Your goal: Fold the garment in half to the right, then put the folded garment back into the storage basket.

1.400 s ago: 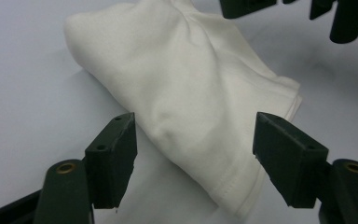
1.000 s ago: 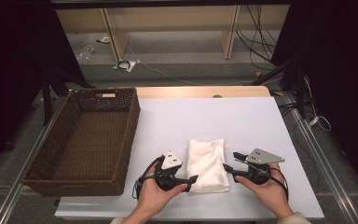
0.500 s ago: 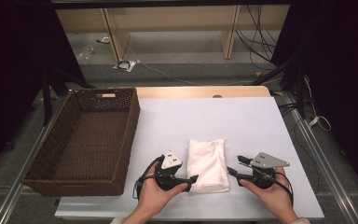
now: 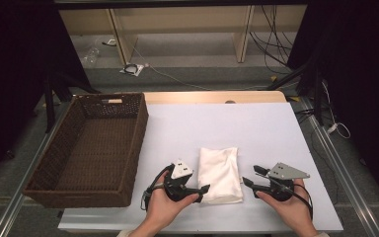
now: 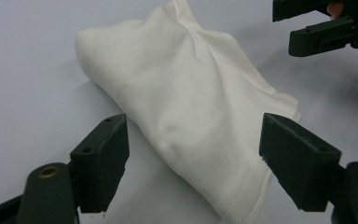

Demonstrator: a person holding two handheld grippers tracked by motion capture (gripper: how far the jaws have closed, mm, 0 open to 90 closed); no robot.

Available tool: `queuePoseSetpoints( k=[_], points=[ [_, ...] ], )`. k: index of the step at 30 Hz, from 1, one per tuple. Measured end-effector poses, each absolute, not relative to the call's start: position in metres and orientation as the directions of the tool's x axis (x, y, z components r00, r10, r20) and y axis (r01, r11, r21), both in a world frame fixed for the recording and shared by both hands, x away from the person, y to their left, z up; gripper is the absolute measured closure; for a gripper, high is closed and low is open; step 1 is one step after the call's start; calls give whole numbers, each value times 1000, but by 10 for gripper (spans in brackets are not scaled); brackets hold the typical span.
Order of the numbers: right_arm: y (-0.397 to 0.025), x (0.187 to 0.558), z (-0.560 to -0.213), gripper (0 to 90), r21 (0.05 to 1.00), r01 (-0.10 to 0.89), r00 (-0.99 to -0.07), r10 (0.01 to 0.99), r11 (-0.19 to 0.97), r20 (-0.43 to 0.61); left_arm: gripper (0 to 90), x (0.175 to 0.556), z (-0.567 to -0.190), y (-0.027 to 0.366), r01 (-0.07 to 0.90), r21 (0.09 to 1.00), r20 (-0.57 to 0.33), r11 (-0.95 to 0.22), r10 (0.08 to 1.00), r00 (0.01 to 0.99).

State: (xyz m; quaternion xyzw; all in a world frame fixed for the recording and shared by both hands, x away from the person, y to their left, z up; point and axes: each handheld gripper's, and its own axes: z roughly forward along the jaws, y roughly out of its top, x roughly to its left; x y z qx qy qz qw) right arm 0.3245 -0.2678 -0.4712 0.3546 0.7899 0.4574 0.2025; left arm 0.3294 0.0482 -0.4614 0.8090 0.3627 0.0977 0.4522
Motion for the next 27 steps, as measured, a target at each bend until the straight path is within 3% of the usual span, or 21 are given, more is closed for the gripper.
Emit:
queuePoseSetpoints(
  k=[22,27],
  points=[
    [-270,322,-473,395,866,371,-666,746,336,-4,237,329,-460,48,493,808,-166,-323,678,716],
    [-270,322,-471,357,876,356,-661,750,325,-10,228,330,-459,50,492,813,-178,-311,672,718]
  ],
)
